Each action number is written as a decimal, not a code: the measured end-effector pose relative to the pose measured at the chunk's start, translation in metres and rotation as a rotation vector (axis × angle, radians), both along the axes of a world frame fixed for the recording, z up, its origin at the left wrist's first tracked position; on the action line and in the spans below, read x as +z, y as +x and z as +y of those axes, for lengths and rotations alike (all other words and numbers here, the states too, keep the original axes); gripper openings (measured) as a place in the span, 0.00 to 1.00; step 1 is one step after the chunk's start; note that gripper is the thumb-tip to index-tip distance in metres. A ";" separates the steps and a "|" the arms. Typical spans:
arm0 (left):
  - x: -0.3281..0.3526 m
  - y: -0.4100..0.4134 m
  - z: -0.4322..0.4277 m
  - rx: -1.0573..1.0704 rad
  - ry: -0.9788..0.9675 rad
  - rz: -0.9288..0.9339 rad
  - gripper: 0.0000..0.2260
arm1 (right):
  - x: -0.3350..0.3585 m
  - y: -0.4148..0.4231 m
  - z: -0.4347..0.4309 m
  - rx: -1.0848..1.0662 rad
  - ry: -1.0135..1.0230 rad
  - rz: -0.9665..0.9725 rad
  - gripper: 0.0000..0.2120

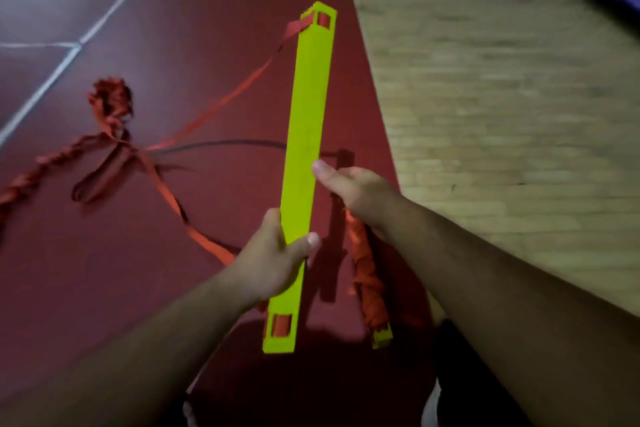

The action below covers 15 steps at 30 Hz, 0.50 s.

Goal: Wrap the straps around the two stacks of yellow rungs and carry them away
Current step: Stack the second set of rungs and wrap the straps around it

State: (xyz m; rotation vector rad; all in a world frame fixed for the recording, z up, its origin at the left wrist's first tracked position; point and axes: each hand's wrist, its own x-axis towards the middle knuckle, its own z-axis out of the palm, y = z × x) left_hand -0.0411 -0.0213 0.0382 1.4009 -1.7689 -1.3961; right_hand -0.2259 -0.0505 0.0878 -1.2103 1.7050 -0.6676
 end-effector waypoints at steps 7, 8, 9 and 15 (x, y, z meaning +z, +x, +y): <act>0.032 -0.003 0.058 -0.319 -0.084 -0.168 0.18 | 0.009 0.023 0.037 -0.364 -0.192 -0.099 0.19; 0.032 0.010 0.055 -0.341 -0.087 -0.210 0.23 | 0.006 0.017 0.037 -0.355 -0.176 -0.090 0.18; 0.031 0.025 0.050 -0.323 -0.086 -0.240 0.26 | 0.007 0.007 0.037 -0.333 -0.156 -0.053 0.19; 0.018 0.080 0.007 0.005 -0.097 -0.456 0.11 | 0.015 -0.021 0.046 -0.115 -0.170 0.190 0.18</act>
